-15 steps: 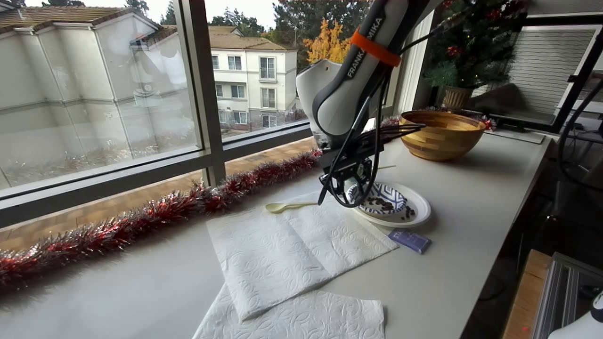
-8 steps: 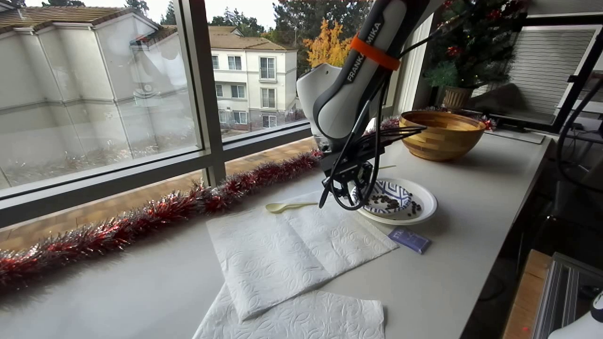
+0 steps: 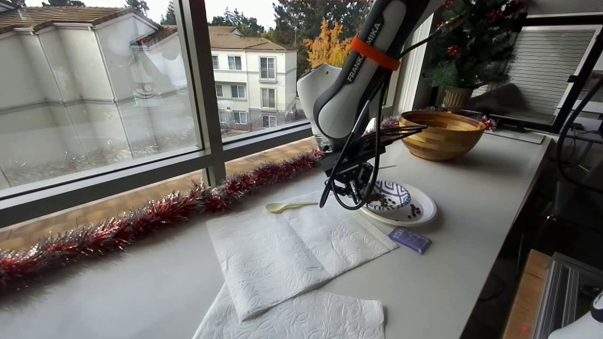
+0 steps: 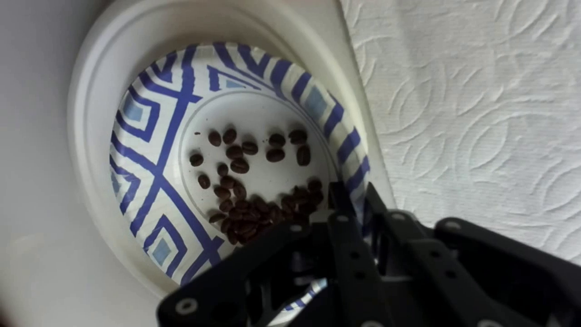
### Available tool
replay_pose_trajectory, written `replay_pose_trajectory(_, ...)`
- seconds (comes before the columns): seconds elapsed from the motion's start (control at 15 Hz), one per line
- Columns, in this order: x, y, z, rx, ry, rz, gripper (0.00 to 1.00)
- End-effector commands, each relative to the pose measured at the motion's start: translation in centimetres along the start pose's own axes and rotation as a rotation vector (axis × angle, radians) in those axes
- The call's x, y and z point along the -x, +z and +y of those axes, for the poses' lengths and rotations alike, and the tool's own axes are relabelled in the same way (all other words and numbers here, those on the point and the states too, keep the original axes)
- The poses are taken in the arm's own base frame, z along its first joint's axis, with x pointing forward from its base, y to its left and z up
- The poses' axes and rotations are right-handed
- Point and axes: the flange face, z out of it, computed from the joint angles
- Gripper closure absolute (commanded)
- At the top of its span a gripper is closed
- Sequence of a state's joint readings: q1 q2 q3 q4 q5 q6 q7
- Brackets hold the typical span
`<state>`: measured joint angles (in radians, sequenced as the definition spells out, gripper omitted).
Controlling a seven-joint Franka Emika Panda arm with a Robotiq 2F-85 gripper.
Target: Pour the contents in the smaller bowl on to the plate
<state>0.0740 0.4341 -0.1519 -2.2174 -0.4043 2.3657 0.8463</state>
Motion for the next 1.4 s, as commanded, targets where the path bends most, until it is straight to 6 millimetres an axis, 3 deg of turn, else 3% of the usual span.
replay_pose_trajectory(0.0,0.1,-0.3,0.5,0.010,-0.010,-0.001,0.99)
replay_pose_trajectory(0.87,2.3,-3.2,7.5,-0.075,-0.061,0.010,0.99)
replay_pose_trajectory(1.13,2.3,-3.4,8.4,-0.088,-0.087,0.007,0.99)
replay_pose_trajectory(1.33,1.9,-3.3,7.9,-0.088,-0.102,0.012,0.99)
